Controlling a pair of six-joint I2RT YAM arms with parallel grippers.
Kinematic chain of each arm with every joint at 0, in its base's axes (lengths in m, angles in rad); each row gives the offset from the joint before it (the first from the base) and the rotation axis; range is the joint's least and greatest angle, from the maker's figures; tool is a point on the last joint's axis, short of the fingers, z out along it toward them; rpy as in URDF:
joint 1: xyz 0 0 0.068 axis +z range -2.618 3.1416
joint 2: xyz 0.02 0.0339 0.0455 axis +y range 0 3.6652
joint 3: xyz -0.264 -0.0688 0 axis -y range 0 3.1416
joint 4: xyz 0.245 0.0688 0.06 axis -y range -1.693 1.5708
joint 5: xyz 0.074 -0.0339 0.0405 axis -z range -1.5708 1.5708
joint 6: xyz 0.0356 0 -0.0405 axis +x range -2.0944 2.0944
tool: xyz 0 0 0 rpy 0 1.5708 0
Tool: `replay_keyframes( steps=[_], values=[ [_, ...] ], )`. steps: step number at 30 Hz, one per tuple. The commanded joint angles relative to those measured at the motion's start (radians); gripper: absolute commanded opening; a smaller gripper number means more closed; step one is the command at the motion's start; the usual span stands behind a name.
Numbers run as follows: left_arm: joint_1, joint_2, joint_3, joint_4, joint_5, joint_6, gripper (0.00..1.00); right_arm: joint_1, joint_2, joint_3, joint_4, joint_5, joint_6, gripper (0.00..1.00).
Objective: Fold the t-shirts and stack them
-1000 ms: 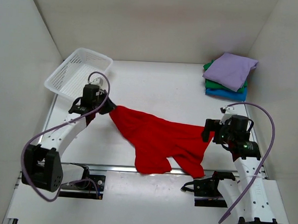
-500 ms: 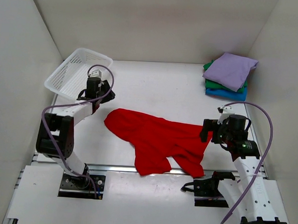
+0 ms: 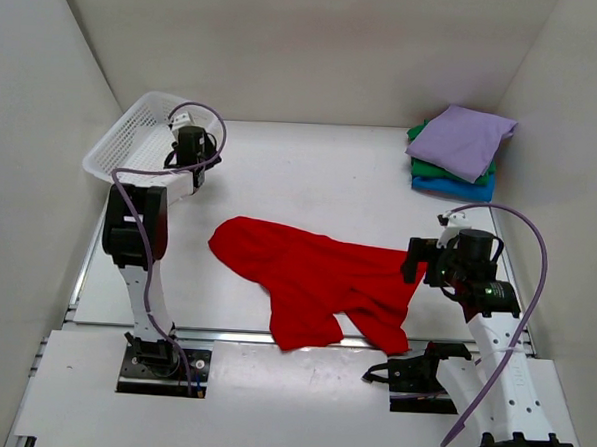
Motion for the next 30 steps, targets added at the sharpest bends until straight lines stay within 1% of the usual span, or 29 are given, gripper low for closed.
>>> replay_keyframes(
  steps=[1, 4, 6, 8, 10, 11, 12, 13, 14, 15, 16, 17, 18, 19, 20, 21, 22, 23, 24, 25, 27, 30],
  values=[
    [0.01, -0.013, 0.02, 0.093, -0.088, 0.02, 0.59, -0.008, -0.008, -0.002, 0.033, 0.011, 0.007, 0.94],
    [0.001, -0.012, 0.038, 0.133, -0.139, 0.01, 0.61, -0.008, -0.005, -0.003, 0.033, 0.019, 0.007, 0.94],
    [-0.005, -0.001, 0.083, 0.105, -0.139, 0.005, 0.62, -0.006, 0.0, -0.004, 0.039, 0.014, 0.006, 0.95],
    [-0.013, -0.034, 0.069, 0.117, -0.119, 0.002, 0.64, -0.009, -0.003, -0.004, 0.039, 0.017, 0.009, 0.94],
    [-0.025, -0.119, -0.003, 0.156, -0.101, 0.013, 0.67, -0.006, -0.003, -0.007, 0.039, 0.028, 0.012, 0.93],
    [-0.03, -0.18, -0.047, 0.141, -0.096, 0.017, 0.72, 0.0, 0.001, -0.006, 0.037, 0.046, 0.026, 0.94],
    [-0.048, -0.238, -0.07, 0.124, -0.06, 0.019, 0.79, 0.0, 0.018, -0.001, 0.034, 0.066, 0.03, 0.95],
    [-0.06, -0.275, -0.087, 0.068, -0.011, 0.034, 0.82, 0.008, 0.041, 0.002, 0.026, 0.069, 0.033, 0.94],
    [-0.079, -0.344, -0.126, -0.009, 0.031, 0.048, 0.81, 0.005, 0.068, 0.001, 0.026, 0.077, 0.036, 0.94],
    [-0.094, -0.42, -0.164, -0.09, 0.049, 0.054, 0.77, 0.001, 0.081, 0.004, 0.02, 0.083, 0.042, 0.93],
    [-0.137, -0.47, -0.19, -0.129, 0.083, 0.057, 0.76, 0.006, 0.108, -0.005, 0.023, 0.091, 0.039, 0.93],
    [-0.158, -0.549, -0.253, -0.205, 0.094, 0.057, 0.75, -0.015, 0.121, -0.001, 0.022, 0.091, 0.044, 0.92],
    [-0.21, -0.63, -0.322, -0.276, 0.118, 0.048, 0.74, -0.043, 0.157, 0.007, 0.028, 0.089, 0.049, 0.92],
    [-0.265, -0.671, -0.362, -0.302, 0.135, 0.043, 0.75, -0.067, 0.197, 0.005, 0.028, 0.092, 0.04, 0.92],
    [-0.296, -0.744, -0.438, -0.348, 0.169, -0.004, 0.75, -0.11, 0.222, 0.016, 0.028, 0.073, 0.036, 0.92],
    [-0.348, -0.819, -0.528, -0.355, 0.194, -0.056, 0.77, -0.158, 0.269, 0.027, 0.023, 0.054, 0.03, 0.92],
    [-0.396, -0.846, -0.579, -0.347, 0.211, -0.09, 0.78, -0.181, 0.305, 0.028, 0.034, 0.045, 0.03, 0.91],
    [-0.431, -0.901, -0.68, -0.311, 0.25, -0.155, 0.77, -0.21, 0.322, 0.025, 0.058, 0.018, 0.029, 0.91],
    [-0.442, -0.936, -0.763, -0.268, 0.272, -0.185, 0.77, -0.216, 0.349, 0.021, 0.098, 0.011, 0.039, 0.9],
    [-0.458, -0.947, -0.819, -0.258, 0.301, -0.246, 0.77, -0.21, 0.363, 0.013, 0.132, 0.031, 0.055, 0.91],
    [-0.462, -0.943, -0.847, -0.231, 0.364, -0.309, 0.76, -0.189, 0.398, 0.002, 0.173, 0.036, 0.087, 0.9],
    [-0.508, -0.903, -0.858, -0.194, 0.389, -0.349, 0.75, -0.169, 0.464, 0.013, 0.213, 0.01, 0.122, 0.89]
  ],
)
